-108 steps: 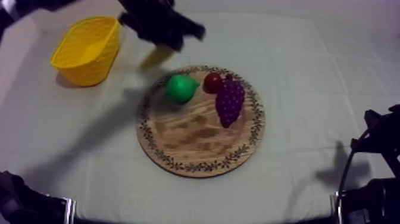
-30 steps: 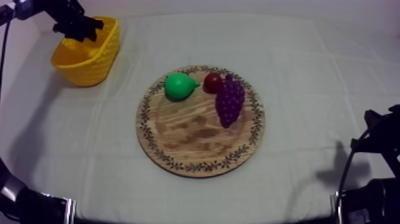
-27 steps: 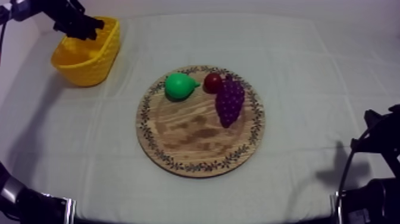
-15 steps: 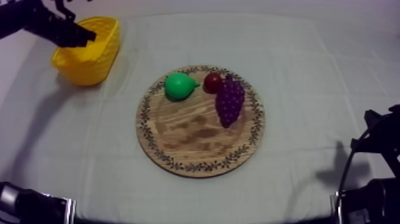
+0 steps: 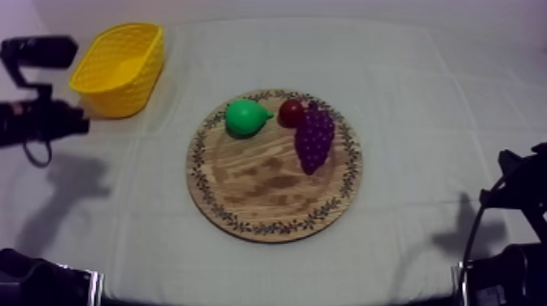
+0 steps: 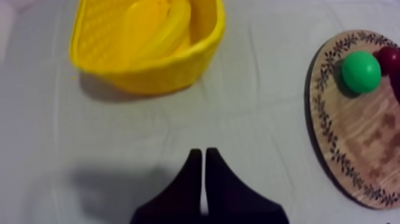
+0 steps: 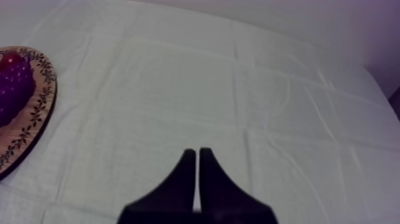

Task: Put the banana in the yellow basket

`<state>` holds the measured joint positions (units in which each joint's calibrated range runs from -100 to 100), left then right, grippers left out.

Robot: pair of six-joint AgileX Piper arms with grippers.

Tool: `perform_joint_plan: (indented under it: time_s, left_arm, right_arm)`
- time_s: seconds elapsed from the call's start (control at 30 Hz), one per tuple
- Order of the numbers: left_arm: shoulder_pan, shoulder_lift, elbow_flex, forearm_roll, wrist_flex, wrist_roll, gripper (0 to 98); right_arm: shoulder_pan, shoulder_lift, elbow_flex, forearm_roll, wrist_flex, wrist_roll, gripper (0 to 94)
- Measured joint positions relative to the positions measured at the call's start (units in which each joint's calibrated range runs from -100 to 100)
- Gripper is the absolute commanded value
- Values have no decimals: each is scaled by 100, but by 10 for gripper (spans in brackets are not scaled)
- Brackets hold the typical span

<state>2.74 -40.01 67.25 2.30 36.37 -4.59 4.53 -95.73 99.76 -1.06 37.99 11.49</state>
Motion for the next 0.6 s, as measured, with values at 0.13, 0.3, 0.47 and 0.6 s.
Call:
perform_joint_plan:
  time_s: [0.13, 0.3, 0.47, 0.6]
  left_arm:
    - [-164, -1180, 880, 18, 134, 7, 1]
    - [-223, -2647, 1656, 24, 414, 68, 1]
    - [-209, -3972, 2139, 18, 684, 127, 1]
    - [-111, -4814, 2369, -50, 909, 202, 1]
  right_arm:
    - [0, 0, 0, 0, 0, 0, 3]
    - [0, 0, 0, 0, 0, 0, 3]
    - [0, 0, 0, 0, 0, 0, 3]
    - [0, 0, 0, 0, 0, 0, 3]
